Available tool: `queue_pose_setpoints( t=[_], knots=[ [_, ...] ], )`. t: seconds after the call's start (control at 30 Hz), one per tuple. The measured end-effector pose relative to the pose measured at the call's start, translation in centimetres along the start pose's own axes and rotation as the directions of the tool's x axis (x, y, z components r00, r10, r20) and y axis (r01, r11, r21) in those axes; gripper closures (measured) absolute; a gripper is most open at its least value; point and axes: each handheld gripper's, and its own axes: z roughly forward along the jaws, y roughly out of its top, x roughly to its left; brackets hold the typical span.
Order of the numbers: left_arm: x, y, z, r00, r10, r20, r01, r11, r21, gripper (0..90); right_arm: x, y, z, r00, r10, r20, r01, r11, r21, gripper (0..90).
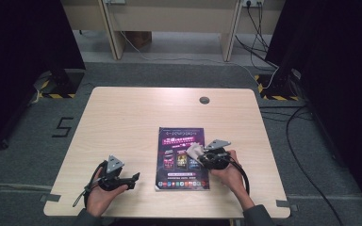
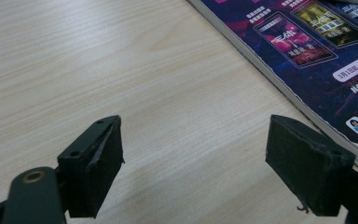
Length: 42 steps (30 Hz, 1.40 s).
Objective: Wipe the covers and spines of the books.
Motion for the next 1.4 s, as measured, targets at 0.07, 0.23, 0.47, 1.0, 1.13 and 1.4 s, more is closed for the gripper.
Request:
queue_pose_setpoints(
  t=[0.07,0.23,0.47,1.0,1.13,1.4],
  knots=[
    [0.0,0.1,0.0,1.0,-0.004,-0.001,0.004,1.0,-0.003,18.7,0.4,0.1,0.0,0.9994,-0.031,0.018,0.031,1.0,0.004,68.2],
    [0.0,0.1,0.0,1.0,-0.002,-0.003,0.002,1.0,-0.001,18.7,1.6,0.4,0.2,0.9983,-0.059,-0.005,0.059,0.998,0.002,68.2],
    [0.1,0.1,0.1,0.9999,-0.006,-0.01,0.005,1.0,-0.005,18.7,4.8,1.1,0.9,0.9907,-0.112,-0.077,0.112,0.994,-0.013,68.1],
    [0.2,0.1,0.0,0.9999,-0.007,-0.015,0.007,1.0,-0.004,18.7,11.6,1.7,1.3,0.9508,-0.229,-0.208,0.225,0.973,-0.047,68.0],
    [0.2,0.0,0.0,0.9998,-0.007,-0.019,0.007,1.0,0.001,18.7,12.2,1.6,1.3,0.9435,-0.239,-0.229,0.234,0.971,-0.051,68.0],
    [0.5,0.0,0.0,0.9993,-0.013,-0.034,0.013,0.9999,-0.002,18.7,12.2,1.7,1.4,0.9381,-0.243,-0.247,0.236,0.97,-0.057,66.7]
  ],
)
